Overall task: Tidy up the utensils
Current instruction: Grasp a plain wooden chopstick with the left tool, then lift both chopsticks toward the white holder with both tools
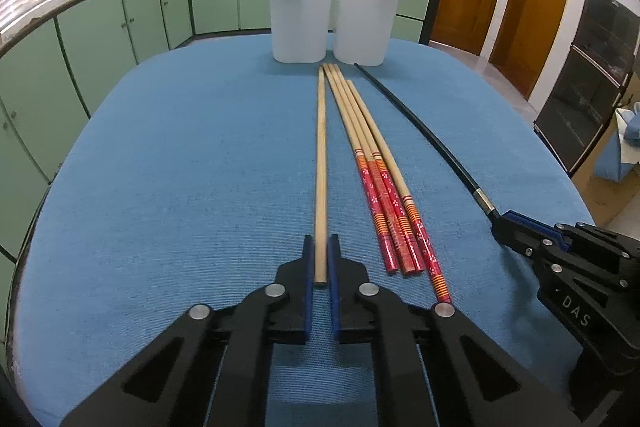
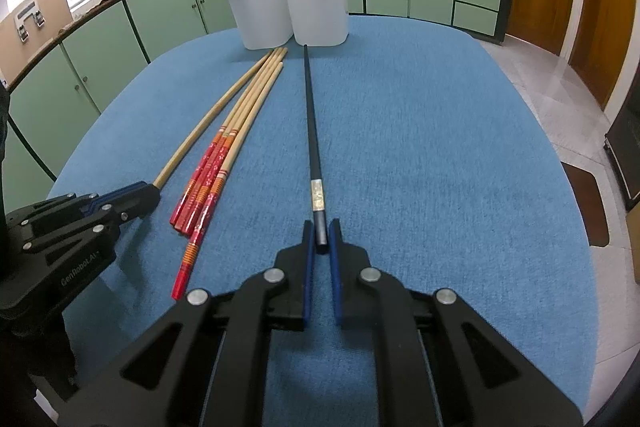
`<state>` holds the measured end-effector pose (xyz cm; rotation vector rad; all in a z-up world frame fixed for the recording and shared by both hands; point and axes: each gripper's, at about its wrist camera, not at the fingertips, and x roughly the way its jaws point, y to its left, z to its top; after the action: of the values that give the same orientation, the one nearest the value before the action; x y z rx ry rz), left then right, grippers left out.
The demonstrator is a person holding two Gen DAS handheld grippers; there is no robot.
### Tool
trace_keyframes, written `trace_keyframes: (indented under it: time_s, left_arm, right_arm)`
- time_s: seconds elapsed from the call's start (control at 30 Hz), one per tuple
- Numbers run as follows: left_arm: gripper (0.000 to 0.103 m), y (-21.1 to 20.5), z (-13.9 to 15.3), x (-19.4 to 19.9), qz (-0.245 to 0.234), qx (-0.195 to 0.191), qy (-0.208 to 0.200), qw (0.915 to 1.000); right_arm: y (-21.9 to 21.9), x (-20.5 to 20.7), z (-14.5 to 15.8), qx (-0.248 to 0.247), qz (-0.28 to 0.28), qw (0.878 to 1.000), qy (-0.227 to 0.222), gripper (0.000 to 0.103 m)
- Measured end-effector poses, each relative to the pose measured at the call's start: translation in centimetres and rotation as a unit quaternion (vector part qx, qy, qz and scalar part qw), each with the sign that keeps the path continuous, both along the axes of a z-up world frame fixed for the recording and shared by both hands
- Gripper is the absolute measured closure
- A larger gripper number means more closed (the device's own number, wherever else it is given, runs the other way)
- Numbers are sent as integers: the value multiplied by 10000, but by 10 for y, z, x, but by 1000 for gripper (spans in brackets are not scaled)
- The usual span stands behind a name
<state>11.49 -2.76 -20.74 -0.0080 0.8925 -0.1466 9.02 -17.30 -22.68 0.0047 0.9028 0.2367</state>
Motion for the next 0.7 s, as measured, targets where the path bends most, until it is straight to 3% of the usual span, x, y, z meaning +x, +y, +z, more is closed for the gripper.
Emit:
trace_keyframes:
  time_s: [0.33,0.7]
  left_arm:
    - [96,1,15,-10,1,43,-266,9996]
    - [96,24,97,-20,58,-131,-1157,9932]
  right_arm:
    - [-8,-6,7,274,14,9996,-73,97]
    - [-21,-16,82,422,129,9953,-865,97]
